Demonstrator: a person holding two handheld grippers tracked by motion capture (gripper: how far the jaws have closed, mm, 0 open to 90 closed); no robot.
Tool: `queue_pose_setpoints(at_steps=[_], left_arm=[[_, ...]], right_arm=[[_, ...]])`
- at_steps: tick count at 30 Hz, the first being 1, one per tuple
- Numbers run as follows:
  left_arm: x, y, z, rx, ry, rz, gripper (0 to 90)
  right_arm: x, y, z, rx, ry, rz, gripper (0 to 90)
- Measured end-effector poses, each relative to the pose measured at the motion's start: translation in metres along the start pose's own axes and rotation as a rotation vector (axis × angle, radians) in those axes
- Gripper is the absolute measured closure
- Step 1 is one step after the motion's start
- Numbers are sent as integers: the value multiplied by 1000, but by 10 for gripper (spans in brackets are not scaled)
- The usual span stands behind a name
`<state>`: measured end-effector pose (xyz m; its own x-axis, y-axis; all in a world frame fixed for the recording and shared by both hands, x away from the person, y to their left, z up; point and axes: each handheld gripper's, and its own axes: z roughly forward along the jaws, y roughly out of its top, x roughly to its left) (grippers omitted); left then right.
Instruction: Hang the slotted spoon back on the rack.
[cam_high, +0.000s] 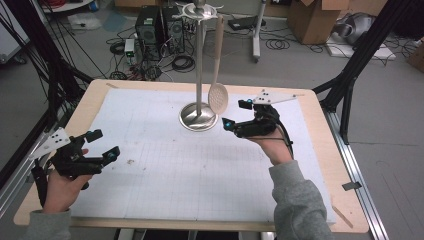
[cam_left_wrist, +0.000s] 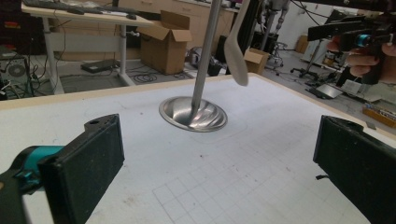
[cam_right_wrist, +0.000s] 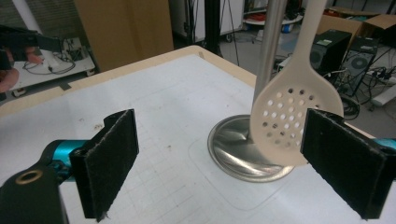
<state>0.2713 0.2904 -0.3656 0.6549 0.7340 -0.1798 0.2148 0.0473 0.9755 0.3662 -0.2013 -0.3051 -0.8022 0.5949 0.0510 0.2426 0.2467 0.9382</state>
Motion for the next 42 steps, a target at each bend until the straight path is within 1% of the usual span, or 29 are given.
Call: queue_pose_setpoints(at_steps=[1,3,4,6,10,11,12,13,18,19,20,21,23,24,25,26,27,28,37,41,42], left_arm=[[0,0,0,-1,-1,-1,22],[-1,0,2,-2,1,3,22],[-1,0,2,-2,1,3,22],[-3,-1,3,-3,2,5,22],[-3,-1,4,1,0,6,22],[-3,-2,4,4,-1,6,22],[-3,-2,4,4,-1,6,22],[-3,-3,5,8,0,6,22],[-3,-5,7,11,-1,5,22],[-3,-5,7,12,-2,6,22],[-3,-5,7,12,-2,6,22],[-3,-5,7,14,-1,7,22],[-2,-6,7,14,0,7,22],[-3,-6,7,12,0,6,22],[-2,-6,7,12,0,7,22],[-2,-6,7,13,2,8,22],[-2,-6,7,12,3,9,22],[-2,-7,7,7,5,11,22],[-2,-7,7,5,3,13,22],[-2,-8,7,10,3,14,22],[-2,-8,7,9,2,14,22]], right_arm=[[0,0,0,0,0,0,104],[0,-6,-8,-13,-10,2,104],[0,-6,-8,-13,-10,2,104],[0,-13,-14,-24,-16,8,104],[-1,-20,-19,-25,-27,14,104],[-2,-26,-22,-28,-34,21,104],[-2,-26,-22,-28,-34,21,104],[-2,-31,-24,-26,-39,23,104],[-3,-39,-30,-36,-52,28,104],[-4,-43,-32,-40,-55,32,104],[-4,-43,-32,-40,-55,32,104],[-5,-48,-35,-41,-62,42,104],[-6,-54,-38,-41,-69,46,104],[-6,-54,-38,-41,-69,46,104],[-7,-56,-39,-40,-72,49,103],[-8,-62,-42,-41,-69,61,104],[-8,-62,-42,-41,-69,61,104],[-9,-65,-45,-47,-71,84,103],[-6,-74,-55,-63,-67,65,104],[-5,-78,-59,-55,-67,56,103],[-4,-80,-60,-54,-68,61,103]])
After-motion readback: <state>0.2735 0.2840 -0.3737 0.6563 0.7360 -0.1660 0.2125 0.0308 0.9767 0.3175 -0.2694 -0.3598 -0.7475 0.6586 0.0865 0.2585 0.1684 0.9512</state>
